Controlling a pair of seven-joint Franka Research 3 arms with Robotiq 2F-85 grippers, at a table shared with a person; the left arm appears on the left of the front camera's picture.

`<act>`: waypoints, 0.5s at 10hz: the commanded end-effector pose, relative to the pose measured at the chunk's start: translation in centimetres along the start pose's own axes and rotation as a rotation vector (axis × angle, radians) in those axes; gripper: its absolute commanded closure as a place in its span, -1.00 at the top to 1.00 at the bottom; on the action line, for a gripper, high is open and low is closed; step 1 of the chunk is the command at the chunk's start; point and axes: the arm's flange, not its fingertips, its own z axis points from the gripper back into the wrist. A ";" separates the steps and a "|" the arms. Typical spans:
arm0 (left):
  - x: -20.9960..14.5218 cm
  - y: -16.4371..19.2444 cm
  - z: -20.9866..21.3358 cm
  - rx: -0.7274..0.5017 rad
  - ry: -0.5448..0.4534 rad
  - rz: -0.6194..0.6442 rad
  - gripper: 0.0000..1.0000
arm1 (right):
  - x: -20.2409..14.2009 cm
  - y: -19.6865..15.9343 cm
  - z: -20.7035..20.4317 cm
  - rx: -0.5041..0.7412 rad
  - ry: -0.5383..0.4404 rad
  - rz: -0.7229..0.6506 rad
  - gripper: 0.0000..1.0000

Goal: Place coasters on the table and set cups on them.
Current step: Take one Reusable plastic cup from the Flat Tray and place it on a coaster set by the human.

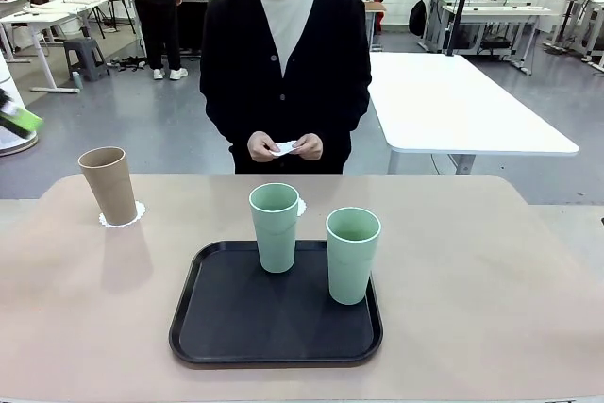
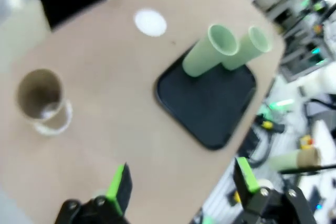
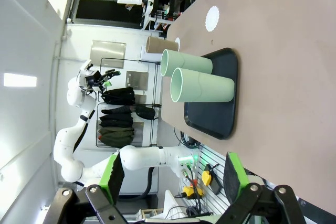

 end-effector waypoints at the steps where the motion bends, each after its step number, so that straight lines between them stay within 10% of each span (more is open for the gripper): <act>1: 1.1 -0.8 -4.8 0.105 0.043 -0.064 1.00 | 0.2 0.1 0.0 0.029 -0.013 0.017 1.00; 5: 4.6 -1.9 -13.9 0.114 0.136 -0.359 1.00 | 0.2 0.1 0.0 0.029 -0.013 0.017 1.00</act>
